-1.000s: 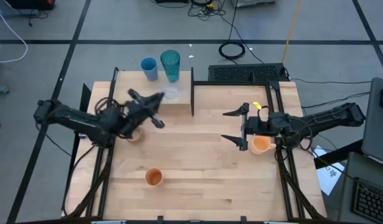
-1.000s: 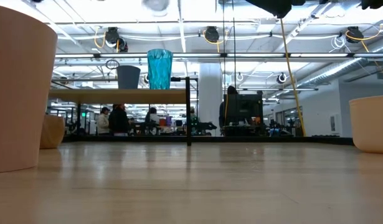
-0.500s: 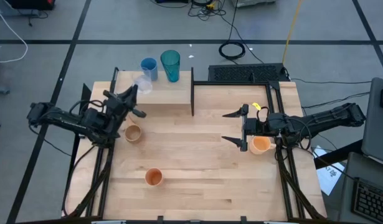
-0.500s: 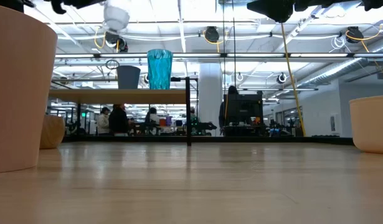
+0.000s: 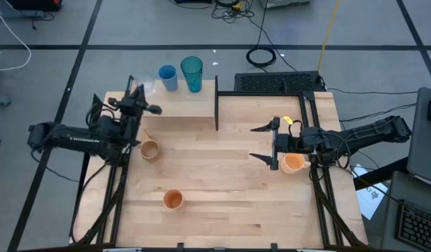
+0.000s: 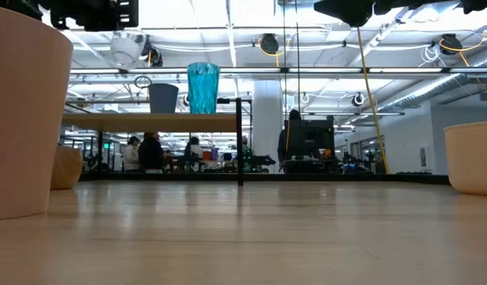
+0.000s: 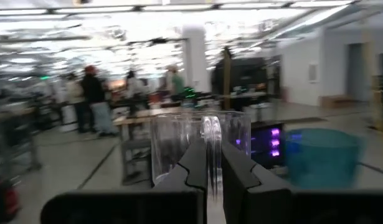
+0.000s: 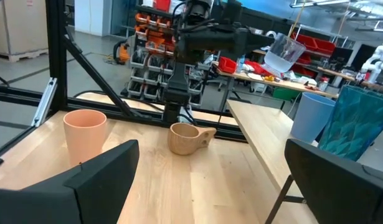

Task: Stack small to large cups/mugs on shelf
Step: Put the transparent mug on the shelf

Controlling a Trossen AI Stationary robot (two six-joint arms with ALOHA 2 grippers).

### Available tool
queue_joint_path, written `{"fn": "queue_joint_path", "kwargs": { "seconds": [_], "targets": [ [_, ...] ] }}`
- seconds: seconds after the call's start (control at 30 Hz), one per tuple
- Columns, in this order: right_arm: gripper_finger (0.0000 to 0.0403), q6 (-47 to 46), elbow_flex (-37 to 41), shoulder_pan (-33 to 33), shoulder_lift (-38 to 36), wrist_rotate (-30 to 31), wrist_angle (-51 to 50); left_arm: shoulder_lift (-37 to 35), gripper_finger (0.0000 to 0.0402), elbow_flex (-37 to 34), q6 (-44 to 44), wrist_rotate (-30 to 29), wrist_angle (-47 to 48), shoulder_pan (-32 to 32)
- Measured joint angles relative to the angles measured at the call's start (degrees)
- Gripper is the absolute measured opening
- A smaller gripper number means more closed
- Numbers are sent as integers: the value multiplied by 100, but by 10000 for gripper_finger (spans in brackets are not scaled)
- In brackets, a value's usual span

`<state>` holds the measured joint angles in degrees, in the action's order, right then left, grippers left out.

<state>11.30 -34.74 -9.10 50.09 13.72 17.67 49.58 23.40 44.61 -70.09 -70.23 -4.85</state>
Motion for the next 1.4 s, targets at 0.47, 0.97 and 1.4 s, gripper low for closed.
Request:
{"fn": "queue_joint_path", "kwargs": {
  "seconds": [0.47,0.97,1.4],
  "targets": [
    [393,208,2,276,-376,0,-131,81,15,-4,-2223,560,2217,-1785],
    [393,312,2,581,-734,3,-451,1288,16,-4,-3509,1026,2330,-3131],
    [393,312,2,581,-734,4,-546,1759,24,-2,-3965,1168,2373,-3326]
  ]
}}
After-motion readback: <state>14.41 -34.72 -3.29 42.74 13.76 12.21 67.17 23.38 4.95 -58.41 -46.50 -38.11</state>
